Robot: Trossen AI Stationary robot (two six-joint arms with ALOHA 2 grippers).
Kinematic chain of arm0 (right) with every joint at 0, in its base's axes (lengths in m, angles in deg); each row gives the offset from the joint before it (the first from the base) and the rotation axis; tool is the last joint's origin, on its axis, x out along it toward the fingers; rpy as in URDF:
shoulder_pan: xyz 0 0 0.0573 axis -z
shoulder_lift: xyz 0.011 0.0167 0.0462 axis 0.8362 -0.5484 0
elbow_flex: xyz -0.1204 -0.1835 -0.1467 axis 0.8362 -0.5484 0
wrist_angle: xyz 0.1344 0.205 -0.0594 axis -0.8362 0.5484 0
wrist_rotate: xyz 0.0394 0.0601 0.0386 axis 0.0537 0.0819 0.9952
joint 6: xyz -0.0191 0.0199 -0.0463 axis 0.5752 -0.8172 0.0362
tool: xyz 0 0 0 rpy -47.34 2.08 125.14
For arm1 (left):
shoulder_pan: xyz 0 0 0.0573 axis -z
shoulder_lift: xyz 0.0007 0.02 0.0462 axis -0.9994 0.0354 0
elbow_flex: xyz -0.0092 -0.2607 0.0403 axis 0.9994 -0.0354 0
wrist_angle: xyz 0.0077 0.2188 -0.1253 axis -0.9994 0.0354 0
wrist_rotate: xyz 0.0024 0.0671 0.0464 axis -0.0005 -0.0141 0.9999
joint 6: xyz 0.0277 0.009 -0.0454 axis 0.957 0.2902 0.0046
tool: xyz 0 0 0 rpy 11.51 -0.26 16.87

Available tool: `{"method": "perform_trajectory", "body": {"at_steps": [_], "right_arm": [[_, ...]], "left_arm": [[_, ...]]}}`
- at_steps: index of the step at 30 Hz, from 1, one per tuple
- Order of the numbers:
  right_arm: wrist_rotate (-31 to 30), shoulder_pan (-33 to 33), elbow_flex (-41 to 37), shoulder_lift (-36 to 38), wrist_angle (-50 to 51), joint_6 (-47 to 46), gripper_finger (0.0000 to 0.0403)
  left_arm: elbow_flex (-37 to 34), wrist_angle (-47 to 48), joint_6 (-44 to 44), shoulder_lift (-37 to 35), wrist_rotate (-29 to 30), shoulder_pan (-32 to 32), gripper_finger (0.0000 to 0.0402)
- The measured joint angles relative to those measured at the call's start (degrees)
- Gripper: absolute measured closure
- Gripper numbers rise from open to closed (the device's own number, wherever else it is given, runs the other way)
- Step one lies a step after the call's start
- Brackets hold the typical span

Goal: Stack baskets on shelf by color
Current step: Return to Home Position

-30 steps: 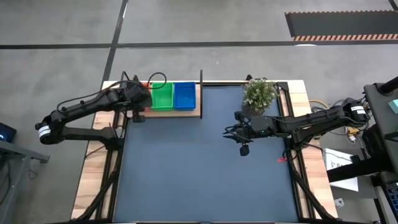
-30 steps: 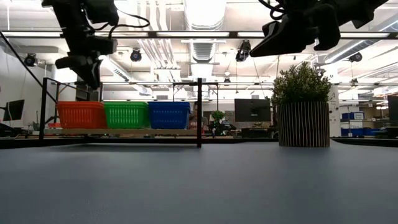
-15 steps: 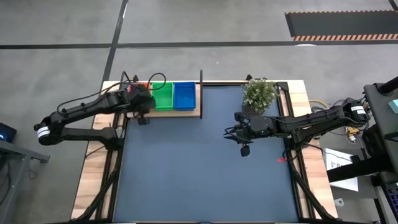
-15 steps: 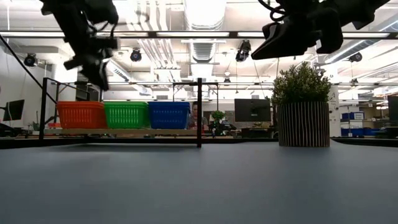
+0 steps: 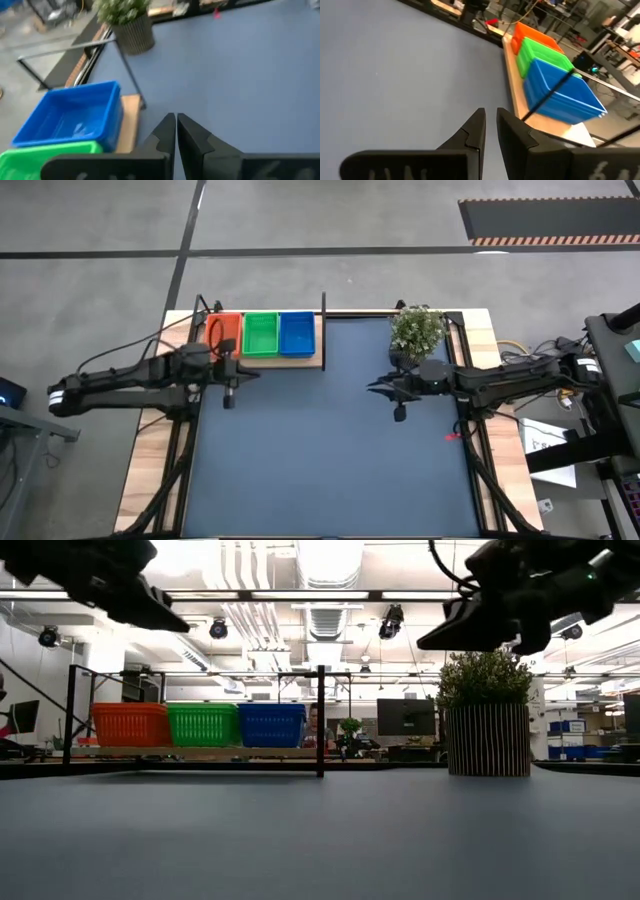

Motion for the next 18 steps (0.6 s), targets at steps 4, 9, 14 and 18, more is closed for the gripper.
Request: {"method": "perform_trajectory", "body": {"at_steps": [4, 9, 14, 18], "right_arm": [[0.0, 0.57, -3.28, 5.06, -0.13, -0.26, 0.0365], [-0.07, 1.07, -7.77, 12.76, -0.13, -1.77, 0.0365], [-0.47, 1.05, -11.59, 20.54, -0.02, -1.93, 0.0365], [-0.52, 1.05, -13.85, 26.18, 0.05, -1.47, 0.0365]], "left_arm": [[-5.75, -5.1, -0.25, -4.32, 0.02, 2.01, 0.0401], [-10.47, -6.44, -0.37, -8.95, -0.07, 2.08, 0.0401], [-14.34, -7.29, -2.69, -14.92, -1.27, 2.12, 0.0401], [-17.95, -6.96, -3.92, -20.14, -3.08, 2.12, 0.0402]]}}
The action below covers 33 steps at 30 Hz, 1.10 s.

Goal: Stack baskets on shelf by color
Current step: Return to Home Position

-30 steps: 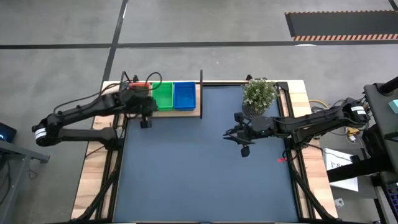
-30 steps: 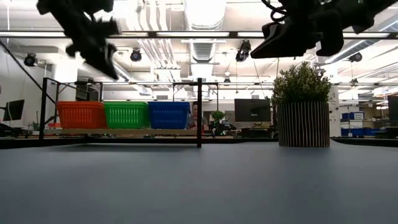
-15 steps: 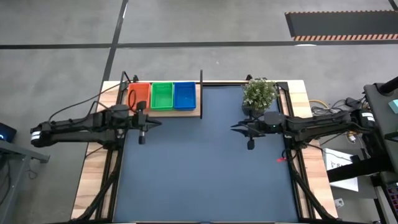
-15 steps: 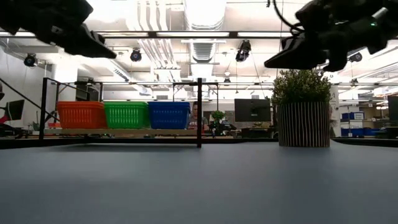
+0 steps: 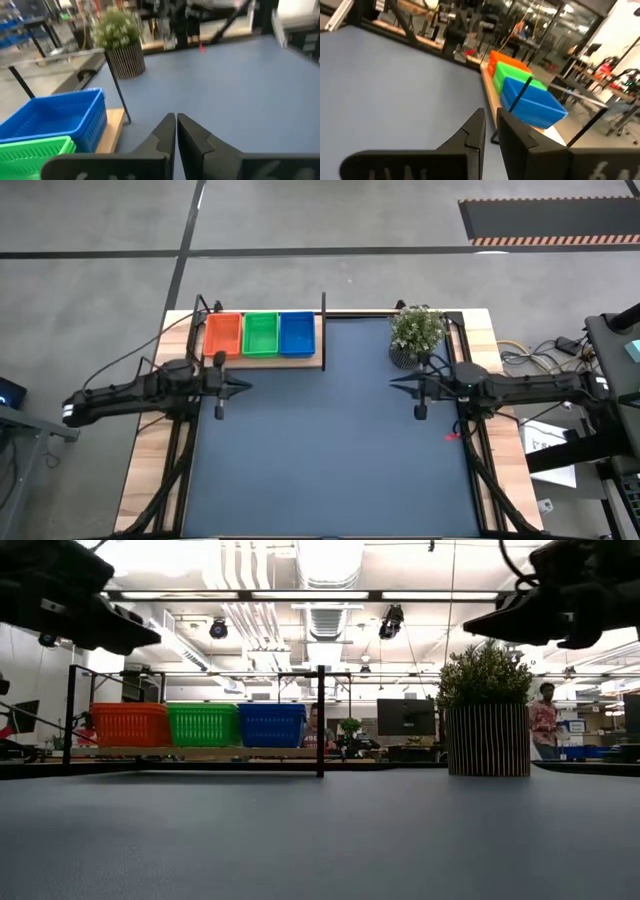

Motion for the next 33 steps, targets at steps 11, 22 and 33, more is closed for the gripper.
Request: {"method": "perform_trajectory", "body": {"at_steps": [11, 22, 33], "right_arm": [[-0.04, 1.31, -5.15, 10.91, 0.96, 0.81, 0.0365], [-0.17, 1.85, -6.87, 21.25, 2.37, 5.36, 0.0365], [9.74, 1.84, -7.75, 25.28, 6.66, 0.57, 0.0365]], "left_arm": [[-7.41, -2.52, -2.67, -10.2, -0.97, -0.07, 0.0401], [-8.54, -6.62, -2.09, -8.51, -1.36, -0.07, 0.0401], [-8.74, -7.37, -2.22, -7.44, -1.29, -0.07, 0.0401]]}}
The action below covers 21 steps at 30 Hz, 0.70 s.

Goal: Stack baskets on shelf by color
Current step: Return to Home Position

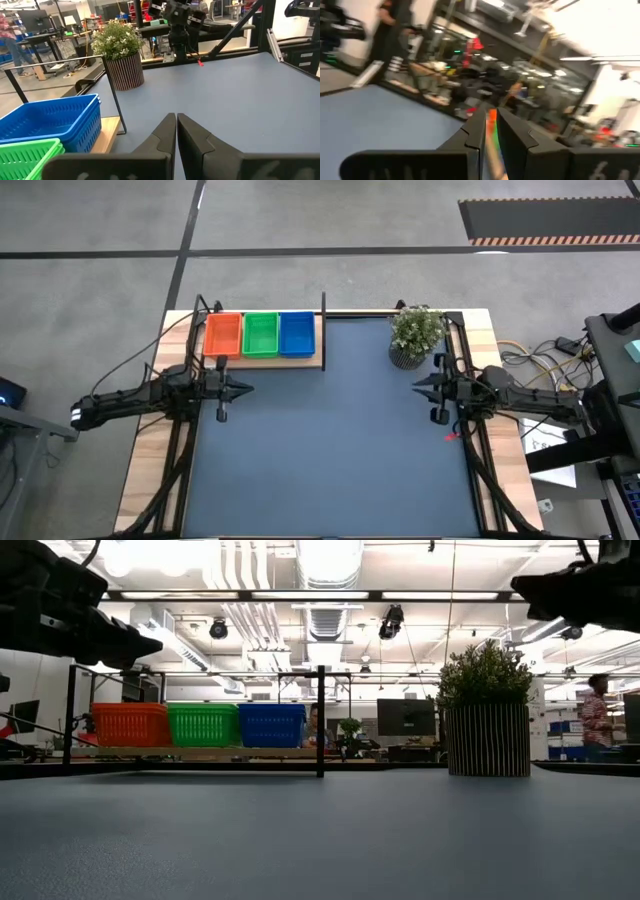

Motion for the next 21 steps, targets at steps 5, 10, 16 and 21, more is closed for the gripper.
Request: {"method": "perform_trajectory", "body": {"at_steps": [5, 10, 16, 21], "right_arm": [[2.75, -0.02, -0.45, -0.07, 0.09, -4.38, 0.0365], [2.26, -0.02, -0.47, -0.07, 4.2, -8.81, 0.0365], [2.25, -0.02, -0.47, -0.37, 6.37, -12.04, 0.0365], [2.22, -0.02, -0.47, -0.38, 6.43, -16.93, 0.0365]], "left_arm": [[0.01, 0.0, 0.0, 0.2, 0.02, 0.0, 0.0401], [0.02, 0.02, 0.0, 0.47, 0.02, 0.01, 0.0401], [-0.04, -0.03, 0.02, 0.55, 0.02, 0.02, 0.0401], [-0.09, -0.17, 0.02, 0.83, 0.02, 0.0, 0.0402]]}}
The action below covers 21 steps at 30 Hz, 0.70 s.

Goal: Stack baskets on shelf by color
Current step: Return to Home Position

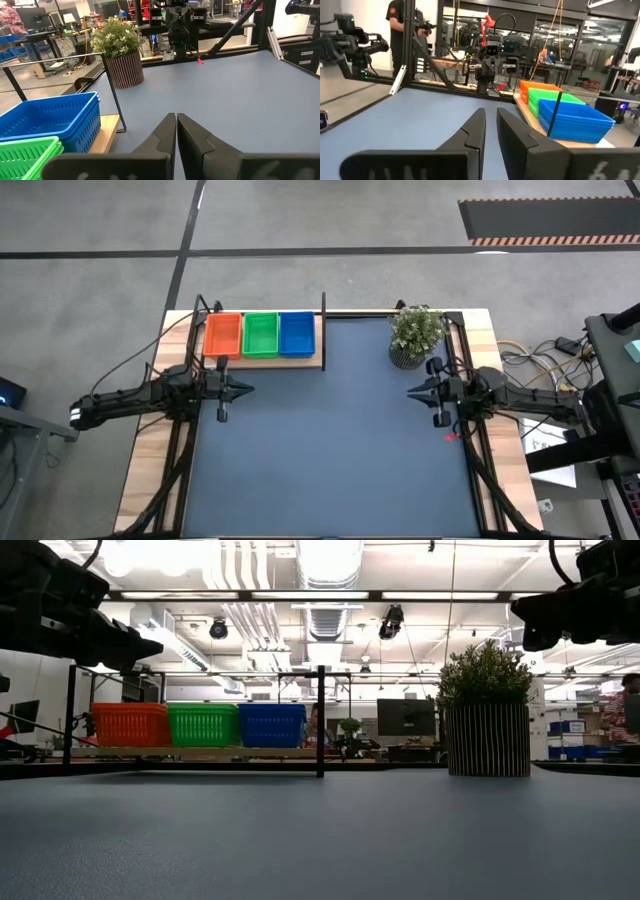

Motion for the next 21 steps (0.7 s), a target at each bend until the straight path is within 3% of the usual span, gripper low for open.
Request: {"method": "perform_trajectory", "body": {"at_steps": [21], "right_arm": [[0.0, 0.0, -0.04, -0.02, 0.99, -0.06, 0.0365]], "left_arm": [[-0.02, 0.07, 0.0, 0.33, 0.0, 0.02, 0.0402]]}}
